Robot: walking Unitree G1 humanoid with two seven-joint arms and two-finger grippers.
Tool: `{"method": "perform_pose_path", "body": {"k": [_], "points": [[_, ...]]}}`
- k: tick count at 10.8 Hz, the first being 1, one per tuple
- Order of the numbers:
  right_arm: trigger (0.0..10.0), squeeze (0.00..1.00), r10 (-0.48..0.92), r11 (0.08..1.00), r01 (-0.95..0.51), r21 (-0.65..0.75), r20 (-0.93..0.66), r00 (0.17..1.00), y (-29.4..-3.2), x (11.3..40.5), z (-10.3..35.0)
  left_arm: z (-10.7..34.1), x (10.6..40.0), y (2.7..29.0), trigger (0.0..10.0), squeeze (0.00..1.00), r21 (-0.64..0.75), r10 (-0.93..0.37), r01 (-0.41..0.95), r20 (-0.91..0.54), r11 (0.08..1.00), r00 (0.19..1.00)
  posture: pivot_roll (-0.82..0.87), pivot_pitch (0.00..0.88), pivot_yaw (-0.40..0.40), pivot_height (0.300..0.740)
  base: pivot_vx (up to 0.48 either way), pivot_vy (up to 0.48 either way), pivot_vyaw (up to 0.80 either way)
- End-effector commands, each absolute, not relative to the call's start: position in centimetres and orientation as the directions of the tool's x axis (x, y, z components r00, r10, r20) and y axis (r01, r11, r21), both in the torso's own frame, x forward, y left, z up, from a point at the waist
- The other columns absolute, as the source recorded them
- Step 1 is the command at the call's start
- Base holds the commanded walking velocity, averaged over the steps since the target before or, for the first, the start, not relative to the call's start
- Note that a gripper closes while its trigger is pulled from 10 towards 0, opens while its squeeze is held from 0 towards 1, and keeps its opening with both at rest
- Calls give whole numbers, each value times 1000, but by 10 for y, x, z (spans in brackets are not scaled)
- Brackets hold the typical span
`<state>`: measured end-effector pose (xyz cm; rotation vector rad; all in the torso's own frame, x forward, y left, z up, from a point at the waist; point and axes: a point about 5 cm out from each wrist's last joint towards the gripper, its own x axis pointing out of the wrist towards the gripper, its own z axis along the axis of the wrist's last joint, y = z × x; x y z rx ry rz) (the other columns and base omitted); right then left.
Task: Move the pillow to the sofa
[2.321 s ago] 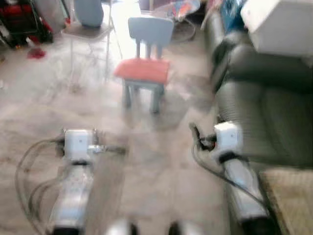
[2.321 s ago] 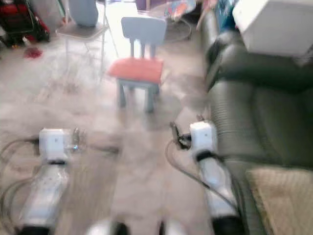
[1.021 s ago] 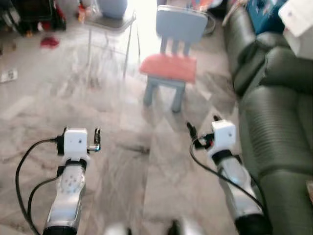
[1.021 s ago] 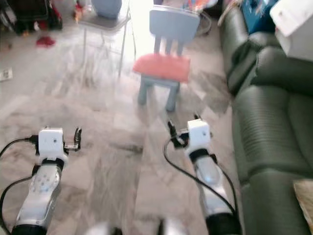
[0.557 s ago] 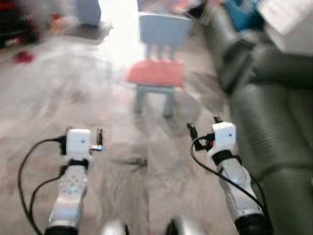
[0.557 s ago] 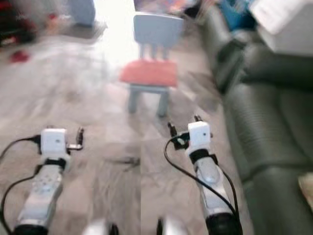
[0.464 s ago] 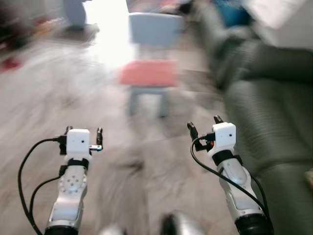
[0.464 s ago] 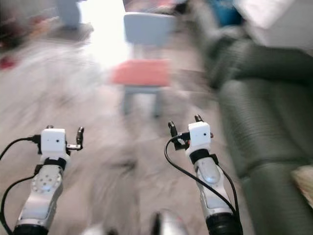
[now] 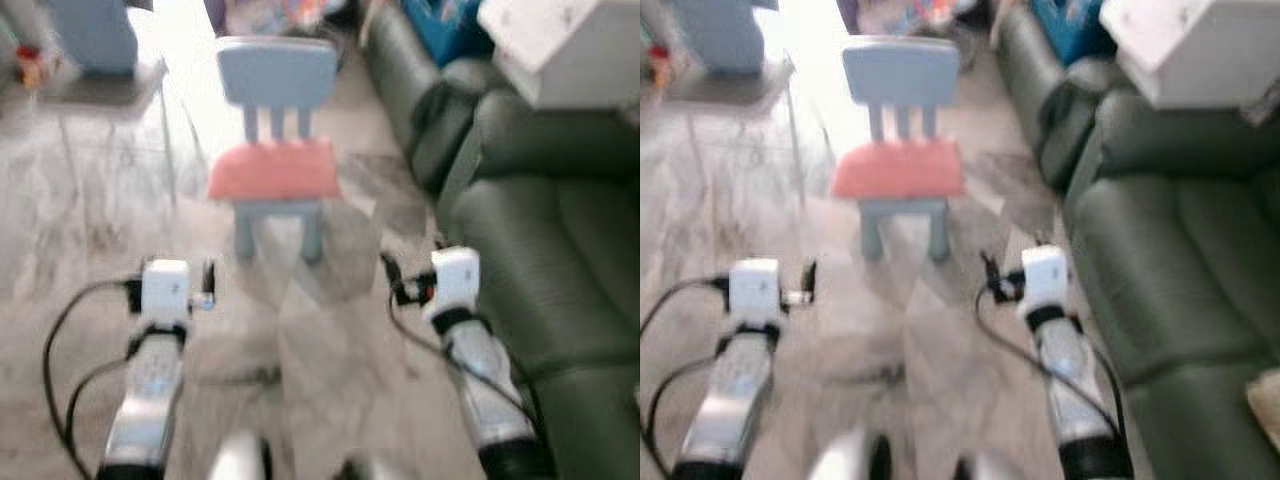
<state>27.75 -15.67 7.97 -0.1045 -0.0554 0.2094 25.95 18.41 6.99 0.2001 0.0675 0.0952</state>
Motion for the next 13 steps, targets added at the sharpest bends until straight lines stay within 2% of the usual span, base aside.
{"method": "perform_pose_path", "body": {"k": [1, 4, 6, 12, 13], "points": [[10000, 0, 190, 976, -184, -119, 46, 981, -165, 277, 81, 69, 259, 178, 10000, 0, 191, 92, -78, -65, 979, 994, -29, 116, -35, 740, 480, 0, 0], [10000, 0, 223, 966, -214, -141, 52, 973, -162, 276, 82, 67, 261, 181, 10000, 0, 176, 122, -106, -80, 979, 989, -31, 117, -37, 740, 460, 0, 0], [10000, 0, 234, 965, -224, -137, 56, 971, -161, 275, 83, 67, 261, 182, 10000, 0, 178, 130, -114, -81, 977, 988, -33, 116, -37, 740, 396, 274, 791], [10000, 0, 221, 968, -213, -130, 53, 974, -162, 276, 82, 67, 263, 181, 10000, 0, 196, 125, -108, -77, 975, 989, -35, 113, -36, 740, 340, 339, 0], [10000, 0, 221, 968, -212, -131, 54, 974, -162, 276, 82, 68, 263, 179, 10000, 0, 205, 116, -99, -72, 974, 991, -35, 113, -35, 740, 428, 0, 0]]}}
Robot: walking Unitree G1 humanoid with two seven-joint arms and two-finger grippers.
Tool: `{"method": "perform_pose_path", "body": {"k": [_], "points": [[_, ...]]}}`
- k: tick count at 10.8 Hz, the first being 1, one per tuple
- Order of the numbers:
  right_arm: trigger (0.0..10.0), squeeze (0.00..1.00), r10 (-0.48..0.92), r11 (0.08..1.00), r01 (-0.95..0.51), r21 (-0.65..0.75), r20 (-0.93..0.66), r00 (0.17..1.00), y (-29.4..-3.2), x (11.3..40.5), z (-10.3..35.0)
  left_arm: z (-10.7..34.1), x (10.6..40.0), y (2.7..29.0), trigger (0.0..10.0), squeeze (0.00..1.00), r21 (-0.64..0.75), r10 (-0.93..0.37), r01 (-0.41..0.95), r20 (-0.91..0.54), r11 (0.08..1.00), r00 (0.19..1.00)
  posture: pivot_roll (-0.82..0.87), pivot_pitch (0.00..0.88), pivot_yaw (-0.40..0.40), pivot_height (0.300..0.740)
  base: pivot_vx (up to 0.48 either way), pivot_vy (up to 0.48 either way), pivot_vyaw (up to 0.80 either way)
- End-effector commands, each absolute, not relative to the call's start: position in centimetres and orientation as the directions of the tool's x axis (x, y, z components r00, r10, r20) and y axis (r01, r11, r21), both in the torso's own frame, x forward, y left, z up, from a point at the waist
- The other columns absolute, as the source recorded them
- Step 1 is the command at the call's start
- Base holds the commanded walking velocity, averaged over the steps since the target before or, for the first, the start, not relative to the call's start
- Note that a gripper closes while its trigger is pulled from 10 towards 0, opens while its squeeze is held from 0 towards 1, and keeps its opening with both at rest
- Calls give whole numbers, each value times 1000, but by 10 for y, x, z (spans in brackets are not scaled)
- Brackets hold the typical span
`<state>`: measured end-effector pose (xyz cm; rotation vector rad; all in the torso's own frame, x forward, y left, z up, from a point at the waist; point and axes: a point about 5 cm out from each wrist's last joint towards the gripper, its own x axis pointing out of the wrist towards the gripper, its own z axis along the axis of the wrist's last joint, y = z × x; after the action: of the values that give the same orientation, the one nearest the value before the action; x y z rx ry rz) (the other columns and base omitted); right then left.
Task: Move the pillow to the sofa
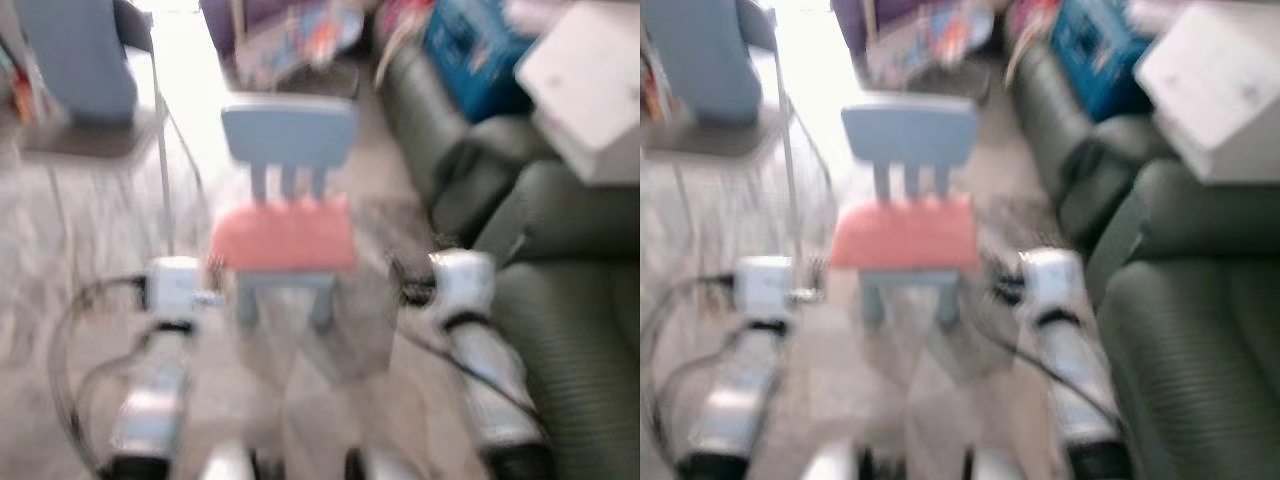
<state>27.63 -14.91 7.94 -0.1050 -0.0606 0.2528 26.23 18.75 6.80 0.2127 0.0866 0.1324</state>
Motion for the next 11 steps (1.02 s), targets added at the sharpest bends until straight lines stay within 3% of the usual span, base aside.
{"method": "perform_pose_path", "body": {"k": [1, 9, 11], "points": [[10000, 0, 218, 969, -209, -135, 55, 974, -162, 276, 83, 68, 263, 178, 10000, 0, 205, 112, -95, -71, 974, 991, -35, 113, -36, 740, 439, 0, 0], [10000, 0, 245, 962, -238, -134, 35, 969, -155, 274, 77, 66, 261, 171, 10000, 0, 198, 88, -72, -73, 977, 993, -25, 116, -49, 740, 466, 0, 0], [10000, 0, 240, 963, -234, -137, 31, 970, -156, 275, 76, 65, 260, 170, 10000, 0, 174, 92, -77, -78, 982, 993, -24, 120, -51, 740, 204, -122, 0]]}}
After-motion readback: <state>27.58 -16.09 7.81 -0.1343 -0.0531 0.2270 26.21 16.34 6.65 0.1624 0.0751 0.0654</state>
